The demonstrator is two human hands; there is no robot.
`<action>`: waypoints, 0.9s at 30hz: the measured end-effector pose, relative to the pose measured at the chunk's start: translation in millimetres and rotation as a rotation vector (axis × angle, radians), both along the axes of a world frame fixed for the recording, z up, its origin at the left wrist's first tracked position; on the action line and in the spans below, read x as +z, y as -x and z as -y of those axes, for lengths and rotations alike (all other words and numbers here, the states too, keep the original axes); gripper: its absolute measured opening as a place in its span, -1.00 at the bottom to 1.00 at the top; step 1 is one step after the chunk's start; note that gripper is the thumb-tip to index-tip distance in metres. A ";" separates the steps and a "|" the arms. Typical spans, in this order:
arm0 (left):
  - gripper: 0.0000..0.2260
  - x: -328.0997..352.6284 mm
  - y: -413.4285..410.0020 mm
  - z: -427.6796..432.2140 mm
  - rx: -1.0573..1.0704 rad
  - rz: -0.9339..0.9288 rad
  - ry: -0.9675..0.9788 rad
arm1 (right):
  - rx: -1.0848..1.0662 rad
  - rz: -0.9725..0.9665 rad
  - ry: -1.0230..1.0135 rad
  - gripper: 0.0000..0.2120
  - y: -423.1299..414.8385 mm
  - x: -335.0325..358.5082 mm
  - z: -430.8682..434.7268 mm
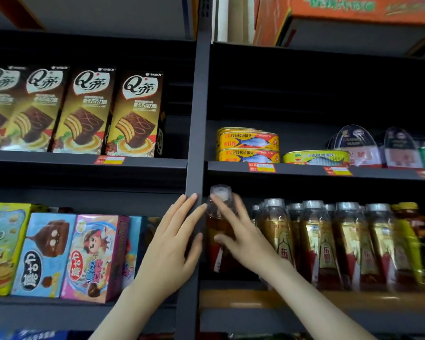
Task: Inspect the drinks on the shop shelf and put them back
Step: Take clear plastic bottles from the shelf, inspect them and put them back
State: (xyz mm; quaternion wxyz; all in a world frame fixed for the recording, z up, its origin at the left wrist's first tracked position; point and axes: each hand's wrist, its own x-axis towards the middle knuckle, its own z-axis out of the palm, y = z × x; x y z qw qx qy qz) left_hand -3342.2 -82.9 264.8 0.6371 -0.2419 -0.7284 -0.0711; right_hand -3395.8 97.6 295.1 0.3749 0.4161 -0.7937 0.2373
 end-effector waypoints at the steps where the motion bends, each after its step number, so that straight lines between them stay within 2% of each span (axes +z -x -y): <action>1: -0.53 -3.8 -2.1 -2.7 0.000 0.012 -0.027 | 0.022 -0.054 0.016 -0.13 -7.5 -2.2 -6.0; 5: -0.44 -8.2 -17.3 -26.6 -0.062 0.047 -0.100 | 0.109 -0.293 0.116 -0.04 -40.9 -0.6 -27.4; 7: -0.39 -9.4 -30.2 -49.9 -0.195 0.106 -0.133 | 0.213 -0.376 0.197 0.03 -61.3 -4.3 -40.4; 8: -0.36 -9.8 -39.0 -63.1 -0.313 0.171 -0.157 | 0.274 -0.356 0.239 0.06 -72.8 -7.9 -48.0; 10: -0.32 -13.7 -59.3 -88.3 -0.555 0.342 -0.220 | 0.414 -0.136 0.356 0.10 -99.5 -17.0 -69.2; 11: -0.31 -16.2 -69.1 -98.5 -0.595 0.386 -0.239 | 0.478 0.000 0.397 0.09 -110.1 -22.0 -80.4; 14: -0.29 -52.2 -90.7 -133.1 -0.531 0.524 -0.255 | 0.563 0.321 0.321 -0.05 -128.1 -55.3 -122.7; 16: -0.32 -96.4 -97.5 -159.3 -0.492 0.682 -0.285 | 0.603 0.539 0.275 -0.22 -131.1 -92.2 -150.3; 18: -0.40 -149.4 -106.6 -181.5 -0.447 0.837 -0.361 | 0.555 0.743 0.279 -0.38 -133.0 -133.4 -170.6; 20: -0.48 -199.3 -118.6 -197.0 -0.382 1.001 -0.444 | 0.460 0.905 0.295 -0.44 -129.6 -174.6 -187.0; 22: -0.49 -242.0 -135.5 -209.0 -0.353 1.145 -0.521 | 0.395 1.106 0.306 -0.44 -128.4 -212.9 -196.6; 25: -0.53 -289.7 -163.1 -222.5 -0.382 1.379 -0.649 | 0.414 1.343 0.379 -0.40 -134.6 -272.4 -203.1; 27: -0.42 -308.0 -177.7 -228.2 -0.385 1.510 -0.775 | 0.376 1.422 0.415 -0.36 -142.2 -304.1 -205.0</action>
